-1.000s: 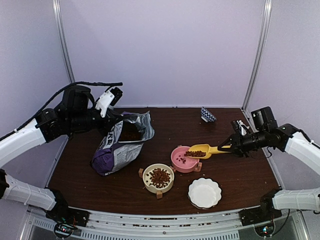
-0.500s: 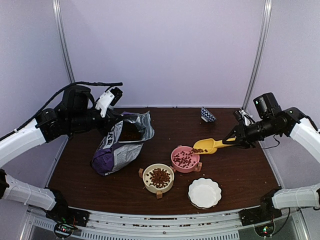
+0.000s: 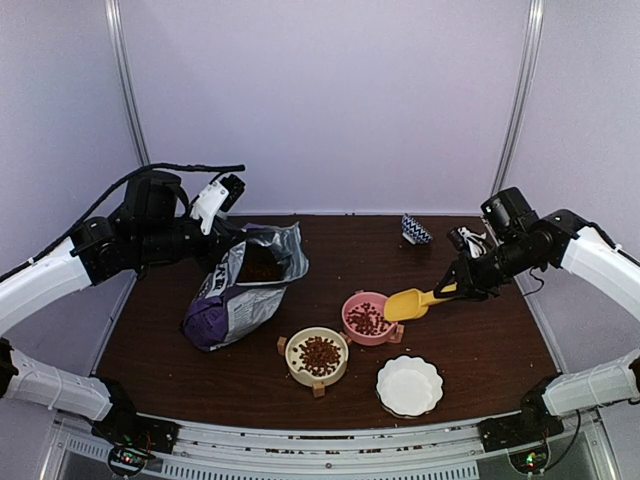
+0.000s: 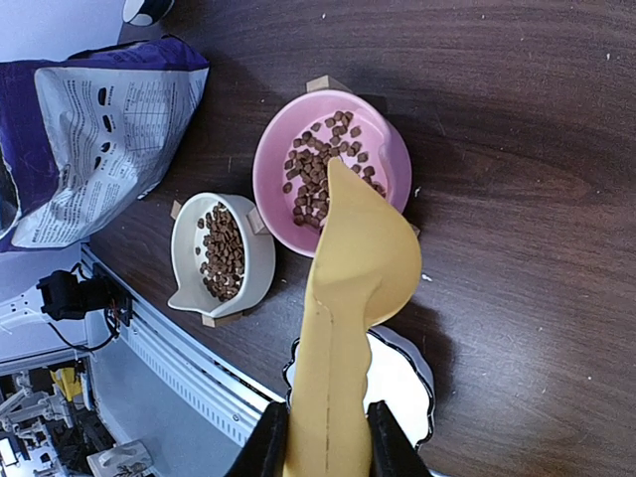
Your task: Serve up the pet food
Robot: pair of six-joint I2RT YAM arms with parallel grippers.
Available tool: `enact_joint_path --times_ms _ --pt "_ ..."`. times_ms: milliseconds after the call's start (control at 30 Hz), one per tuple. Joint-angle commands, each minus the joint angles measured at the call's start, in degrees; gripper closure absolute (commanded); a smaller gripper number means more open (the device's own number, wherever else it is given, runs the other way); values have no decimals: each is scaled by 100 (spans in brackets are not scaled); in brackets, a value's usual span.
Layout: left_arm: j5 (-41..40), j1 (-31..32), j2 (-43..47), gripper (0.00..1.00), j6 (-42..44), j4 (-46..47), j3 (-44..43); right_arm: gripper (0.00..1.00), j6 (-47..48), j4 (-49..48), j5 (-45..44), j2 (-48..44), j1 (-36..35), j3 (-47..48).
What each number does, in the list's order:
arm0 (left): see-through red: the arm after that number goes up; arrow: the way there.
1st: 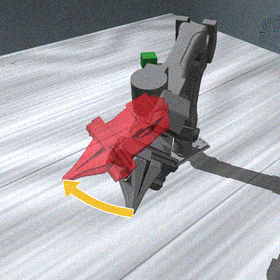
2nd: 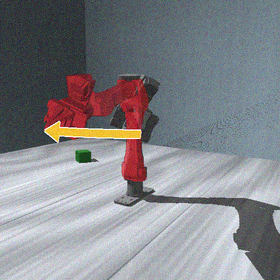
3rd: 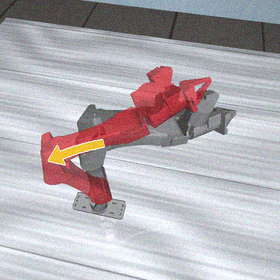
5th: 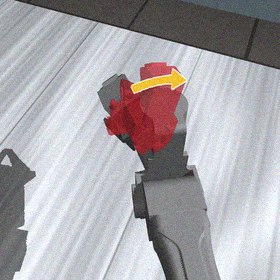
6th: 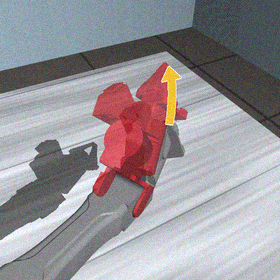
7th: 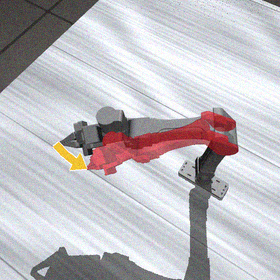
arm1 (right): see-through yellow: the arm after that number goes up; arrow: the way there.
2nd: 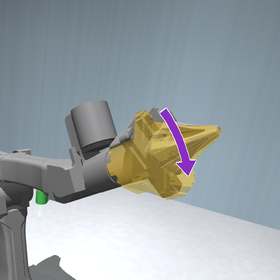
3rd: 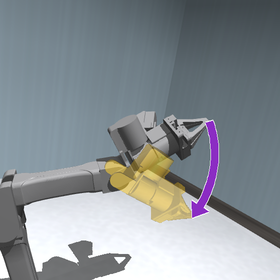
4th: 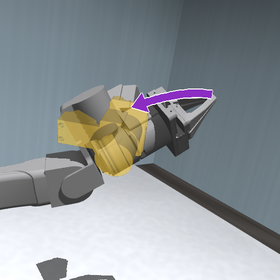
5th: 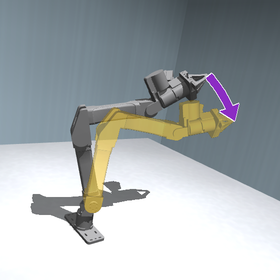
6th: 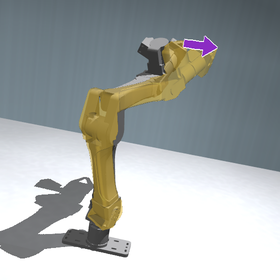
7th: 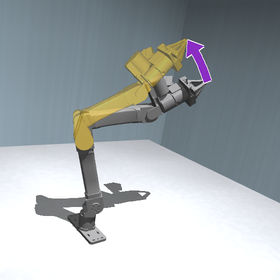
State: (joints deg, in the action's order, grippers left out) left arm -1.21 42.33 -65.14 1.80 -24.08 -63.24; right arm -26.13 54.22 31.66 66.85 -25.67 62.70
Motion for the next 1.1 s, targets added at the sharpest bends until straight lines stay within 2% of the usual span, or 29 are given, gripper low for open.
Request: enact_joint_path --times_ms 0,233,333,467,667,833,1000,1067 --pt "-79 -89 67 100 39 140 1 95 125 -33 -298 -164 -21 226" --pt "189 -92 67 100 90 140 6 95 -24 -239 -20 -401 -45 486" --pt "655 -88 106 100 167 194 29 94 -358 -1099 441 -598 -217 600" --pt "1182 -76 25 100 237 202 20 94 -827 -2336 912 -625 -825 710" --pt "1431 -14 -156 100 250 96 -71 93 -781 -3153 990 -143 -1676 961" --pt "1448 27 -176 100 259 96 -49 93 -76 -2068 -10 985 -2216 1740" --pt "1489 55 -225 100 268 79 -65 95 205 -745 -1983 2324 -2658 2882" --pt "1509 69 -251 100 260 79 -66 95 193 -690 -2383 2766 -2801 3209"
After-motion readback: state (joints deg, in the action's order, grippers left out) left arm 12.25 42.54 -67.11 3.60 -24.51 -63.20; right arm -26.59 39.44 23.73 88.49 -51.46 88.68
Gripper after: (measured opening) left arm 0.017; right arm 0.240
